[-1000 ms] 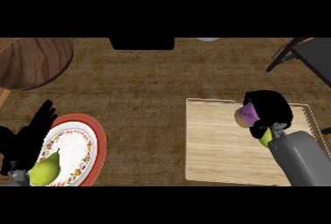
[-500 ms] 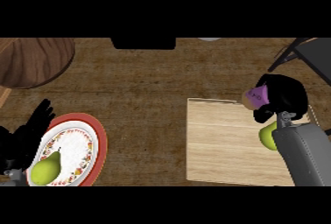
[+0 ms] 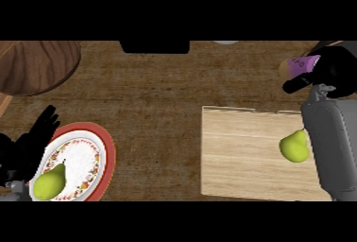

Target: Pick the can from the tray and place it in the tiered shelf

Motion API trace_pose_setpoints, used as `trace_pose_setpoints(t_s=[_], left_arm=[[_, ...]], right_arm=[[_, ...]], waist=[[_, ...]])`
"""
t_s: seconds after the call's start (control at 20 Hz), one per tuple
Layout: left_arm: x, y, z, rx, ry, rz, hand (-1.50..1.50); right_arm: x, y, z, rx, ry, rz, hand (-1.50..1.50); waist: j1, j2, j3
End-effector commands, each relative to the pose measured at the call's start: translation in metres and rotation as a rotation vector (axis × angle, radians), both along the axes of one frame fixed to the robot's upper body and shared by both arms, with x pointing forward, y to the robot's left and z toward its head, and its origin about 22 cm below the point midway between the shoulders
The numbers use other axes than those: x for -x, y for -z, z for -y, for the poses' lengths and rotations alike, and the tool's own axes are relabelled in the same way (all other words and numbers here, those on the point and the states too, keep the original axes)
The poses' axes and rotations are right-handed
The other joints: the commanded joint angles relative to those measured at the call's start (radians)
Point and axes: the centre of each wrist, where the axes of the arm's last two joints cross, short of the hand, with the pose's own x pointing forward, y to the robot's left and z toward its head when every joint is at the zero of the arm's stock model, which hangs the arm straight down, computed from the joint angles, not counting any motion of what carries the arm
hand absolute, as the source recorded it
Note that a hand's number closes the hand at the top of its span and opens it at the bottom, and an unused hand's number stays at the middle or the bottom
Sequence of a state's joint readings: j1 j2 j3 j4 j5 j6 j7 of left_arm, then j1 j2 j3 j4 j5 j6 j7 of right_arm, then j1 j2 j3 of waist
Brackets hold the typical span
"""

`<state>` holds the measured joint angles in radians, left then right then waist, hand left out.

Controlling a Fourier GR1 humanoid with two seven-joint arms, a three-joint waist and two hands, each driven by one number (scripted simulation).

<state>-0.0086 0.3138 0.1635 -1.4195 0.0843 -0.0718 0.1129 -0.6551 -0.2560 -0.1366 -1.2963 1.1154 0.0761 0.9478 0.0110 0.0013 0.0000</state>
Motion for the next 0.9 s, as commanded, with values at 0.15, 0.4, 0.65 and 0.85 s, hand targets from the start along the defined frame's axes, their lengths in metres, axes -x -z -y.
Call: trace_pose_setpoints(t_s=[0.15,0.4,0.65,0.85], left_arm=[[-0.005,0.002,0.003,-0.006,-0.011,-0.005,0.0],[0.01,0.013,-0.023,0.002,-0.028,-0.007,0.0],[0.009,0.011,-0.006,0.01,-0.016,-0.015,0.0],[0.004,0.013,0.008,0.001,0.001,0.015,0.0]], right_arm=[[0.01,-0.066,-0.034,-0.132,0.098,0.266,1.5],[0.037,-0.114,-0.024,-0.086,0.118,0.368,1.5],[0.03,-0.133,-0.032,-0.062,0.137,0.435,1.5],[0.029,-0.168,-0.017,0.016,0.189,0.473,1.5]], waist=[[-0.011,-0.004,0.0],[-0.015,-0.004,-0.001],[-0.003,-0.001,-0.001],[-0.003,-0.001,-0.001]])
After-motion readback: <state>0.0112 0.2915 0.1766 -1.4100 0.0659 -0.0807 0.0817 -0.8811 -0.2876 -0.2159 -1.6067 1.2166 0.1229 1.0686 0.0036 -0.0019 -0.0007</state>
